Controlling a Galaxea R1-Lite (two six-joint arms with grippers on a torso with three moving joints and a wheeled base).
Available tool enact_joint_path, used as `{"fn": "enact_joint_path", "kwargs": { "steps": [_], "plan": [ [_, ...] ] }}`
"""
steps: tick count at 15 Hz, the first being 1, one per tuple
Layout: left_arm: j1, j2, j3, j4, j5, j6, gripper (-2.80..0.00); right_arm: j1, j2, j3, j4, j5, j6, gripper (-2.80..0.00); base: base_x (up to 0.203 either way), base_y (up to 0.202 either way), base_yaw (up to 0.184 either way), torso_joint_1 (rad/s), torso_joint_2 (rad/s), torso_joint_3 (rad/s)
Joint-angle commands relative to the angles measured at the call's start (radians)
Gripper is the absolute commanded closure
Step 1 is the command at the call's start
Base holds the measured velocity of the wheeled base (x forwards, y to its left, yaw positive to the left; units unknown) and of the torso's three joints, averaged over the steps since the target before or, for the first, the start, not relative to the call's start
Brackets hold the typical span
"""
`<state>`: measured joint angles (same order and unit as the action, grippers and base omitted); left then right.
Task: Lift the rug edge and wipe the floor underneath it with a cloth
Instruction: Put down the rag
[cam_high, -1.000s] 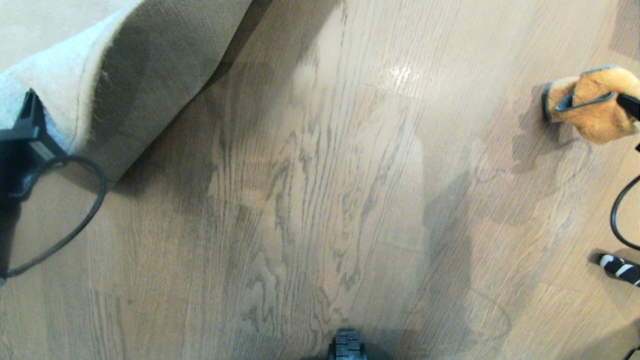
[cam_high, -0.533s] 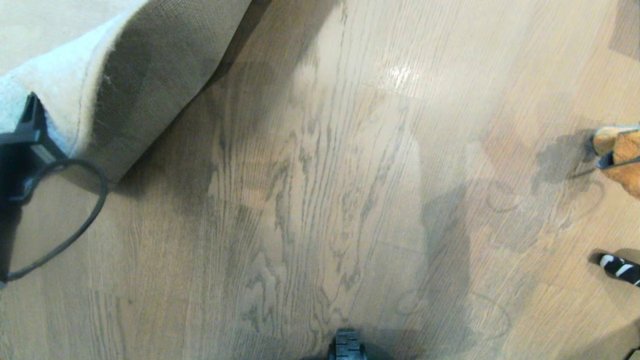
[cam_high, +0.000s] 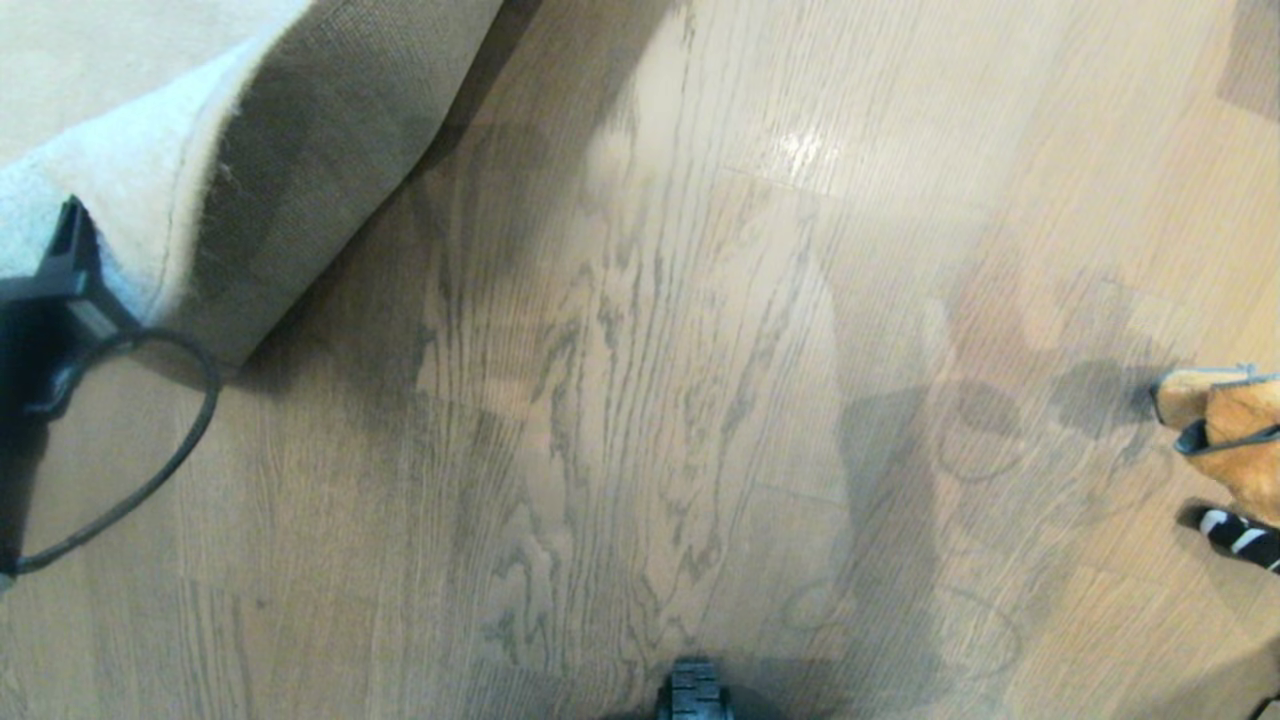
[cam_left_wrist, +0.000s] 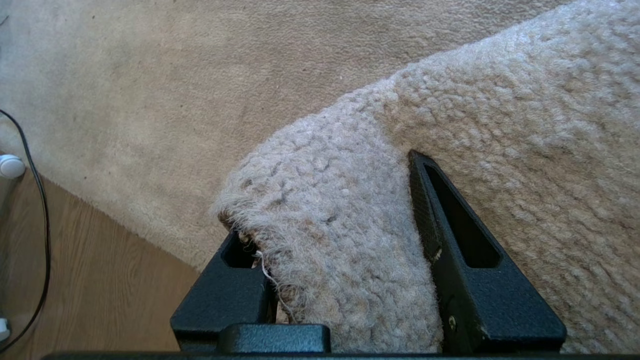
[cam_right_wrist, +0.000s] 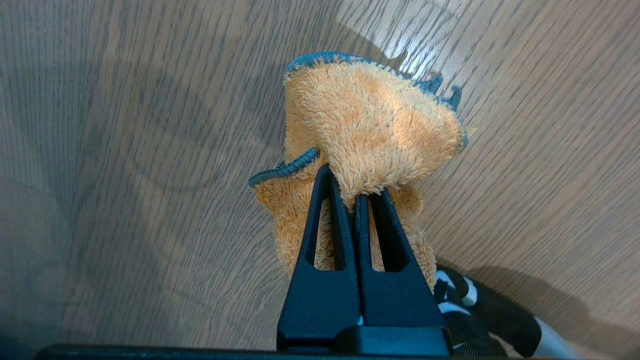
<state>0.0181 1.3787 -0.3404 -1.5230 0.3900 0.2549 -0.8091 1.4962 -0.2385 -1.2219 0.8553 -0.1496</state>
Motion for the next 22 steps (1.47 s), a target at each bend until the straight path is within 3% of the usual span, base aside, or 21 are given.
{"fn": "enact_joint_path", "kwargs": {
  "steps": [1, 2, 3, 20, 21, 22],
  "plan": [
    [0.000, 0.000, 0.000, -0.047, 0.006, 0.001, 0.00, -0.001, 0.001, 0.022, -0.007, 0.005, -0.002, 0.00, 0.000, 0.000, 0.000, 0.000, 0.00, 0.000],
    [0.000, 0.002, 0.001, -0.047, 0.007, 0.001, 0.00, -0.001, 0.001, 0.032, -0.008, 0.005, -0.004, 0.00, 0.000, 0.000, 0.000, 0.000, 0.00, 0.000],
    [0.000, 0.003, 0.000, -0.047, 0.007, 0.001, 0.00, -0.001, -0.001, 0.042, -0.010, 0.005, -0.004, -2.80, 0.000, 0.000, 0.000, 0.000, 0.00, 0.000],
    [0.000, -0.003, 0.021, -0.047, 0.006, 0.001, 0.00, -0.001, -0.042, 0.108, -0.016, 0.007, -0.001, -2.80, 0.000, 0.000, 0.000, 0.000, 0.00, 0.000],
    [0.000, -0.003, 0.021, -0.047, 0.006, 0.001, 0.00, 0.001, -0.046, 0.111, -0.016, 0.007, -0.001, 0.00, 0.000, 0.000, 0.000, 0.000, 0.00, 0.000],
    [0.000, -0.003, 0.021, -0.047, 0.006, 0.001, 0.00, 0.001, -0.055, 0.108, -0.015, 0.009, 0.000, 0.00, 0.000, 0.000, 0.000, 0.000, 0.00, 0.000]
  ]
}}
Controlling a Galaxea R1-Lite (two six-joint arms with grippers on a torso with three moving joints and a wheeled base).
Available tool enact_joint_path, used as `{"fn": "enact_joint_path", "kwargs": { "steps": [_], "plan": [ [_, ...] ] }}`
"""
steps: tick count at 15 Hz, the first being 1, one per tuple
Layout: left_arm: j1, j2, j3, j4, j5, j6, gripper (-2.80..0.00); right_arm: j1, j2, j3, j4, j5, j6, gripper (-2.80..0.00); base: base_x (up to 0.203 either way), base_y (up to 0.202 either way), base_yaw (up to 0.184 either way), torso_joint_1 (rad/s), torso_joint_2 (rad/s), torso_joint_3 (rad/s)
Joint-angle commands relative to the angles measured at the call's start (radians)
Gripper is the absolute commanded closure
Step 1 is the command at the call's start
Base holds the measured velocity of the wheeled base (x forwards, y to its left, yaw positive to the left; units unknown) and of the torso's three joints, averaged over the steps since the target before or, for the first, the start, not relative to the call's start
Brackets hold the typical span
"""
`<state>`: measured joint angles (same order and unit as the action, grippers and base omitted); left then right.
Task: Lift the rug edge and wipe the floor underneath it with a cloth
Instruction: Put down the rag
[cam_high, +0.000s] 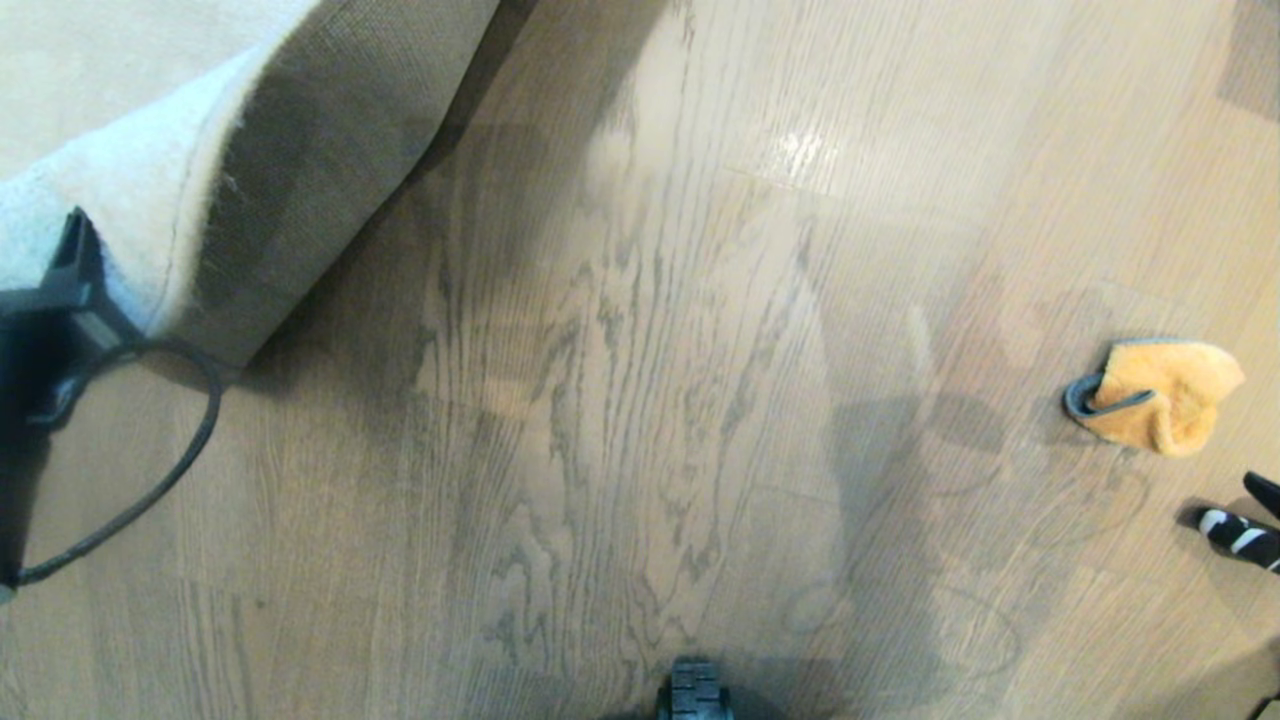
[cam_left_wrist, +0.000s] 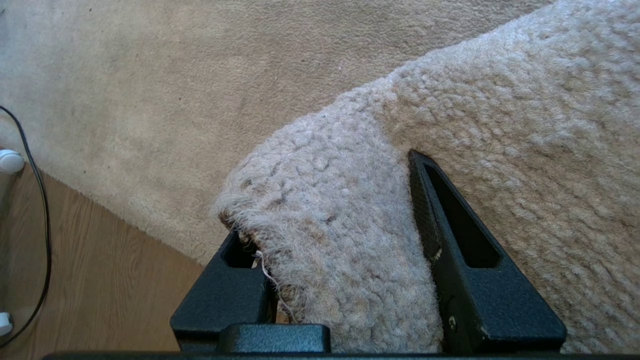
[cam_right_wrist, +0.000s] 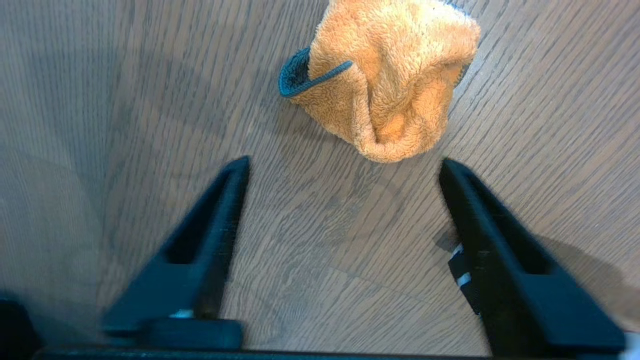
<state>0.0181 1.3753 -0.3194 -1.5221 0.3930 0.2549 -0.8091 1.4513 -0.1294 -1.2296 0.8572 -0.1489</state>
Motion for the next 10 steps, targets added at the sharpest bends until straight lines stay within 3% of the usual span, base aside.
{"fn": "enact_joint_path", "kwargs": {
  "steps": [1, 6, 10],
  "plan": [
    [0.000, 0.001, 0.000, -0.048, 0.003, 0.001, 0.00, 0.003, -0.017, -0.006, -0.008, 0.009, 0.000, 0.00, 0.000, 0.000, 0.000, 0.000, 0.00, 0.000],
    [0.000, 0.001, 0.002, -0.048, 0.003, 0.001, 0.00, 0.010, -0.146, 0.029, 0.038, 0.117, 0.006, 0.00, 0.000, 0.000, 0.000, 0.000, 0.00, 0.000],
    [0.000, 0.004, 0.003, -0.048, 0.004, 0.001, 0.00, 0.067, -0.305, 0.036, 0.206, 0.139, 0.006, 0.00, 0.000, 0.000, 0.000, 0.000, 0.00, 0.000]
  ]
}}
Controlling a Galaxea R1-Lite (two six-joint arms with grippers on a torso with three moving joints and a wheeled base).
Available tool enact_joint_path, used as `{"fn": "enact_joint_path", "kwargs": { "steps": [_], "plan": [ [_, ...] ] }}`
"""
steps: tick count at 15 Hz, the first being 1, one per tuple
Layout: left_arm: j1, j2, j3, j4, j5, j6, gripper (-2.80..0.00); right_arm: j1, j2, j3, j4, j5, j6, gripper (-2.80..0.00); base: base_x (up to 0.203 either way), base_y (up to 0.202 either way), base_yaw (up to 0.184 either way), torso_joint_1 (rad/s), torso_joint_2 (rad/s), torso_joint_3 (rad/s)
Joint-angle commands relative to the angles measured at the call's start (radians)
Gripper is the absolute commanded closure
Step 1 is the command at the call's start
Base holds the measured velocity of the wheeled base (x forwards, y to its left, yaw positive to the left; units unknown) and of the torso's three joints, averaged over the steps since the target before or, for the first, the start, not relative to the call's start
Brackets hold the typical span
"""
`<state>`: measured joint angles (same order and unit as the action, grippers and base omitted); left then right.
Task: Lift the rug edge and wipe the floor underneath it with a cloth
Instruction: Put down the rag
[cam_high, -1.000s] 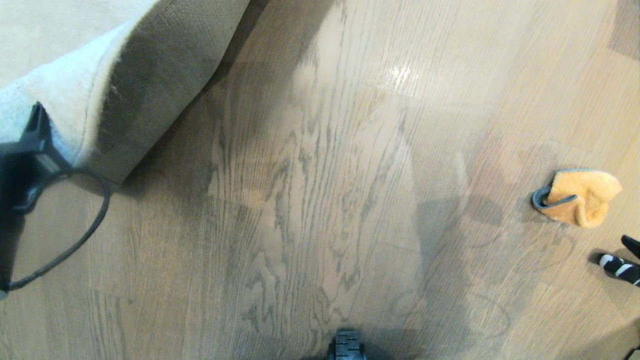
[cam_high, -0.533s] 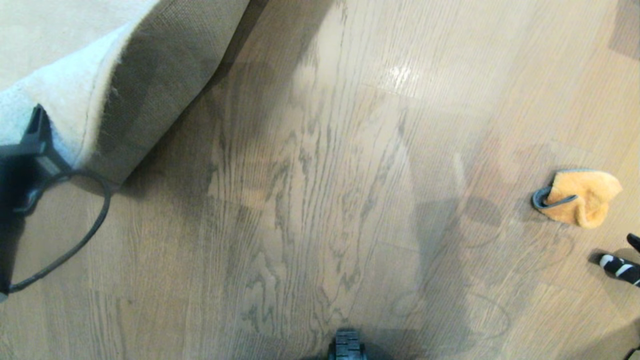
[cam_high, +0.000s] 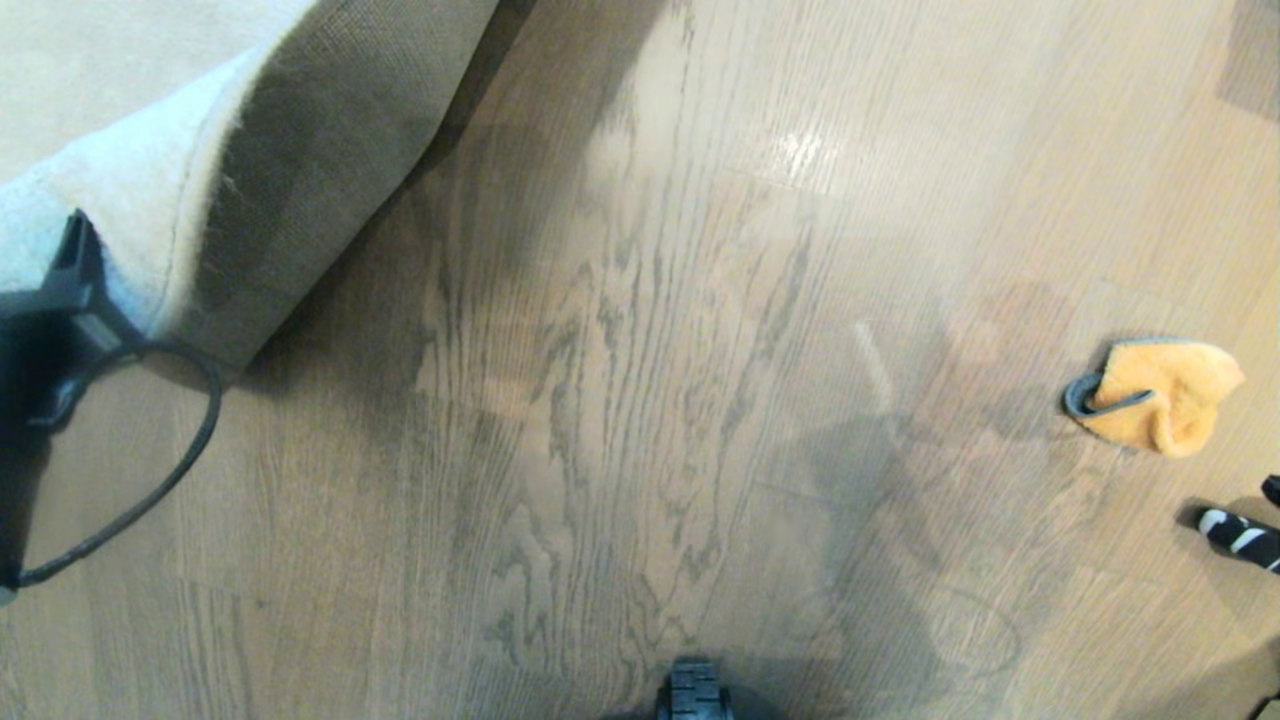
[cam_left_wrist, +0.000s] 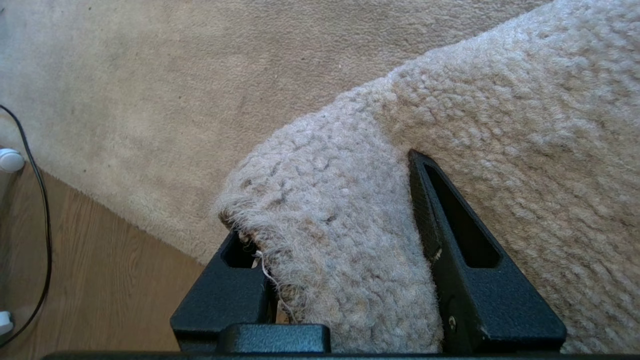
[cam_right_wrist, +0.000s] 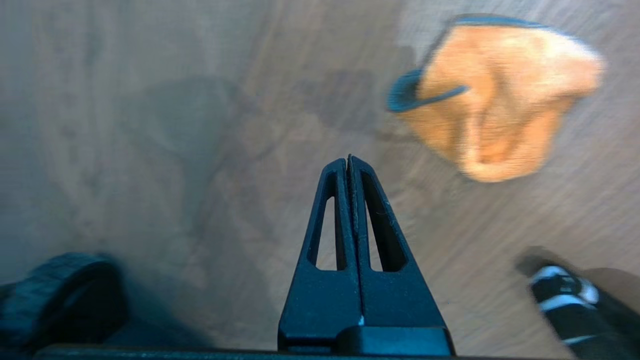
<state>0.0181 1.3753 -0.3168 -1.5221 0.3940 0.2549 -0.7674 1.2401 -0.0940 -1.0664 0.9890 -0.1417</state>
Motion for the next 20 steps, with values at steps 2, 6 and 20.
{"fn": "enact_joint_path", "kwargs": {
  "steps": [2, 6, 20],
  "plan": [
    [0.000, 0.005, -0.001, -0.048, 0.003, 0.001, 0.00, 0.051, -0.185, 0.001, 0.140, 0.008, -0.001, 0.00, 0.000, 0.000, 0.000, 0.000, 0.00, 0.000],
    [0.001, 0.009, 0.002, -0.048, 0.003, 0.001, 0.00, 0.063, -0.393, -0.008, 0.386, 0.008, -0.002, 0.00, 0.000, 0.000, 0.000, 0.000, 0.00, 0.000],
    [0.002, 0.007, 0.057, -0.048, 0.003, 0.003, 0.00, 0.350, -0.423, 0.094, 0.725, -0.627, -0.130, 0.00, 0.000, 0.000, 0.000, 0.000, 0.00, 0.000]
  ]
}}
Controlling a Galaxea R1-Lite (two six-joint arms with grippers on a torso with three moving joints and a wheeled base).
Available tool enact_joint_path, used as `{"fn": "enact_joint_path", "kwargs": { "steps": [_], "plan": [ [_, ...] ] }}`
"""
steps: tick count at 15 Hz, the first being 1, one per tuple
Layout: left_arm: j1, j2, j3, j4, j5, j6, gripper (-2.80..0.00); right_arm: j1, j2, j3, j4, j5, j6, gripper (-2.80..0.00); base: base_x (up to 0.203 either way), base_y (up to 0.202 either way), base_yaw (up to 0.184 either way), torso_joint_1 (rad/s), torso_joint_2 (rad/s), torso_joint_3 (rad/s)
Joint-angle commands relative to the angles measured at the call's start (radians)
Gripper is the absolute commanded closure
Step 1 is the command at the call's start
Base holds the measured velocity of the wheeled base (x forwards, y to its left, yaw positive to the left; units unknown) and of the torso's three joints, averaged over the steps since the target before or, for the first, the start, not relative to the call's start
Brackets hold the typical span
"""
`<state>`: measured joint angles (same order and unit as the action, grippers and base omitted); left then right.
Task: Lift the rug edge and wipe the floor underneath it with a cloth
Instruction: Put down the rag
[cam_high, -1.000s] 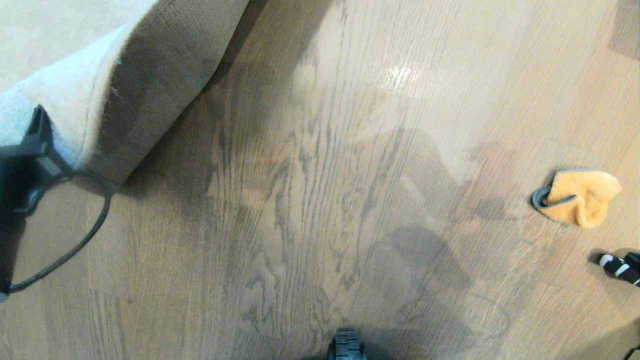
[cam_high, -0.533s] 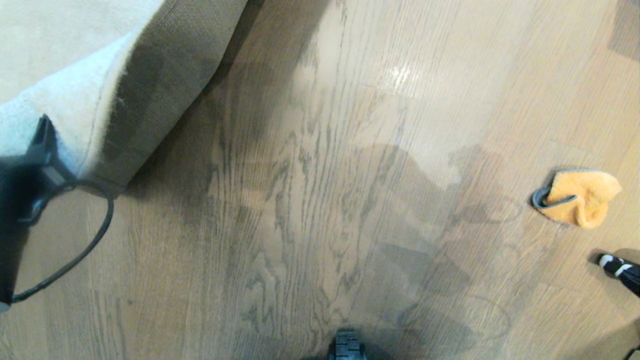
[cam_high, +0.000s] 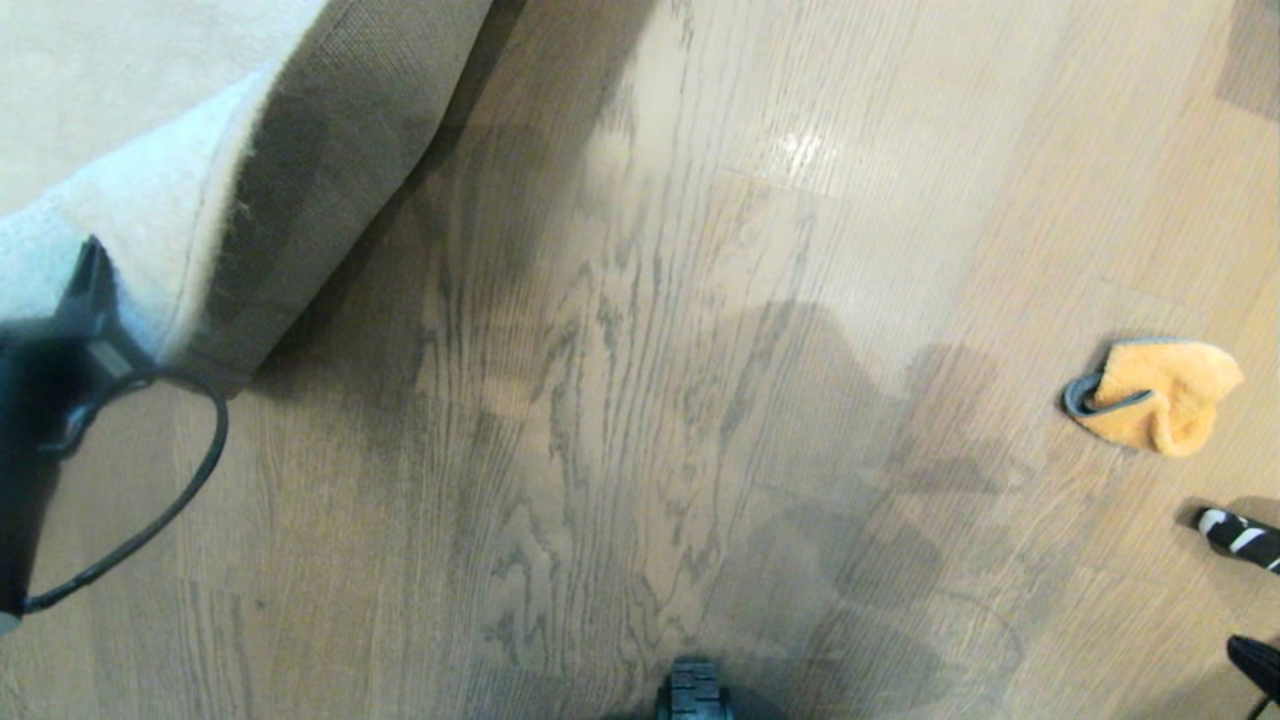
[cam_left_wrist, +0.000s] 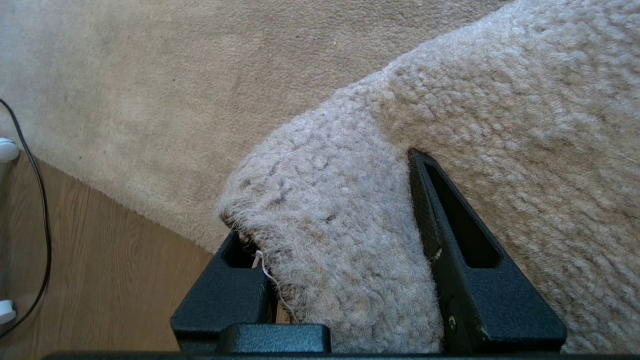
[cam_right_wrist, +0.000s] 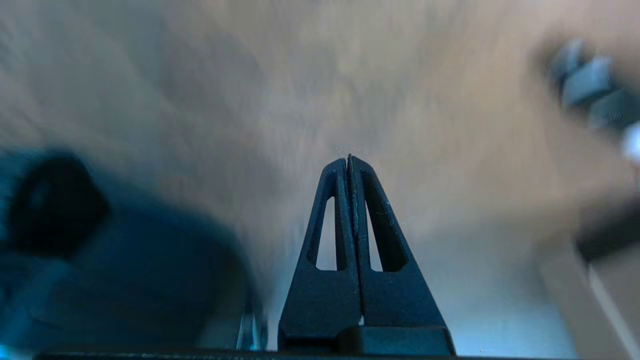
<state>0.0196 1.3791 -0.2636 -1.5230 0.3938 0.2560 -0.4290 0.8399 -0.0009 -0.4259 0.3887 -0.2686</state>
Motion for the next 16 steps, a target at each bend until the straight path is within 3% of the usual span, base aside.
{"fn": "enact_joint_path", "kwargs": {
  "steps": [1, 4, 7, 8, 9, 16],
  "plan": [
    [-0.001, 0.004, 0.008, -0.047, 0.003, 0.002, 0.00, 0.013, -0.028, 0.001, 0.149, -0.029, -0.006, 0.00, 0.000, 0.000, 0.000, 0.000, 0.00, 0.000],
    [0.000, 0.014, 0.009, -0.047, 0.005, 0.000, 0.00, 0.013, -0.020, -0.011, 0.326, -0.072, 0.036, 0.00, 0.000, 0.000, 0.000, 0.000, 0.00, 0.000],
    [0.000, 0.018, 0.011, -0.047, 0.005, 0.000, 0.00, 0.012, -0.015, -0.031, 0.446, -0.319, 0.060, 0.00, 0.000, 0.000, 0.000, 0.000, 0.00, 0.000],
    [0.000, 0.020, 0.011, -0.047, 0.005, -0.001, 0.00, 0.012, -0.015, -0.019, 0.459, -0.361, 0.102, 0.00, 0.000, 0.000, 0.000, 0.000, 0.00, 0.000],
    [0.000, 0.027, 0.009, -0.047, 0.005, -0.003, 0.00, 0.012, -0.015, -0.013, 0.464, -0.357, 0.142, 0.00, 0.000, 0.000, 0.000, 0.000, 0.00, 0.000],
    [0.000, 0.031, 0.009, -0.047, 0.005, -0.006, 0.00, 0.012, -0.016, -0.013, 0.466, -0.356, 0.147, 0.00, 0.000, 0.000, 0.000, 0.000, 0.00, 0.000]
  ]
}}
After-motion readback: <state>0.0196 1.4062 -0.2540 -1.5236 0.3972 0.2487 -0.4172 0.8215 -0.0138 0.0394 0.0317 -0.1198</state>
